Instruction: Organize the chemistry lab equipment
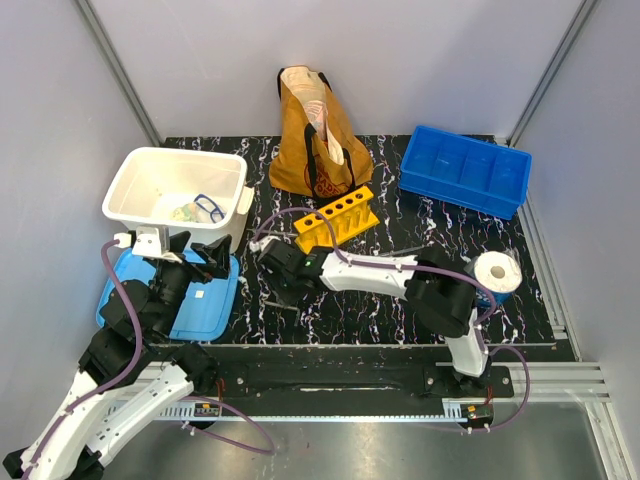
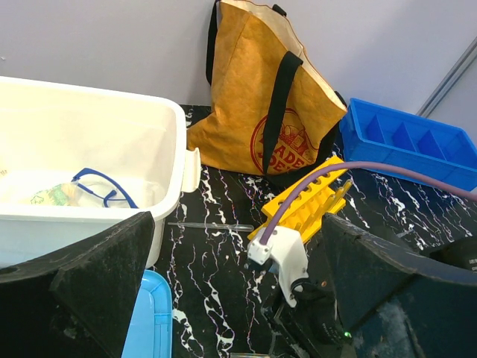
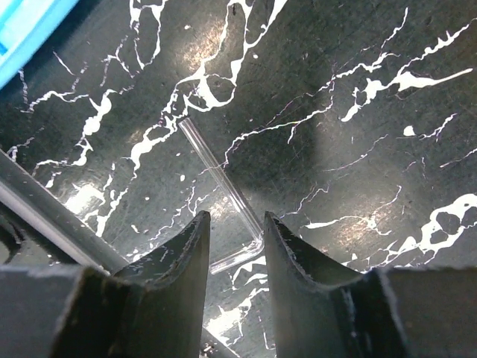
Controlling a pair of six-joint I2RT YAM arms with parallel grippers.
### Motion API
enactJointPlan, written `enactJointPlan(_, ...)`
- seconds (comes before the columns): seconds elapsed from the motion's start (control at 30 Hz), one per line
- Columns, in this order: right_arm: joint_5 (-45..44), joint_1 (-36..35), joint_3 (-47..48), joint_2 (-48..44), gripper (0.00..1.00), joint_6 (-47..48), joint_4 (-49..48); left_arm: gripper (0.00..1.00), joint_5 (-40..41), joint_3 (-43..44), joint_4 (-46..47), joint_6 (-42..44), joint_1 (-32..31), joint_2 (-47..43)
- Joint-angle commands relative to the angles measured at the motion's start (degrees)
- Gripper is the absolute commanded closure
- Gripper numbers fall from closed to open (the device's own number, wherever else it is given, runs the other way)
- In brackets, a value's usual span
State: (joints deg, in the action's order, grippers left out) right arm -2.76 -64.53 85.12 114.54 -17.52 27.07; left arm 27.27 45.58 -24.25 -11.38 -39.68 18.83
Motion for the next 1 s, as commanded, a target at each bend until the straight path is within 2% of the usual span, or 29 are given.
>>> enactJointPlan(0.0, -2.60, -1.03, 2.94, 1.91, 0.59, 3.10, 0.44, 0.01, 1.21, 0.03, 3.24, 0.92, 0.04, -0.02)
enactJointPlan(0.27, -2.07, -1.74, 5.14, 5.60, 0.59, 4.69, 1.76, 0.01, 1.91, -0.14, 3.16, 0.57, -0.04, -0.72)
enactJointPlan(0.53, -3.56, -2.53, 2.16, 5.17, 0.61, 4.42, 1.76, 0.01, 2.00, -0.41, 3.16, 0.13, -0.05, -0.81)
enactJointPlan(0.8, -6.63, -3.05, -0.83, 4.55, 0.69, 1.53, 3.07, 0.01, 1.48, -0.32, 3.16, 0.13, -0.04, -0.37)
enactJointPlan(0.97, -9.80, -3.06, -4.43, 2.10, 0.78, -1.46, 2.99, 0.01, 0.95, -0.41, 3.07, -0.49, 0.04, -0.20)
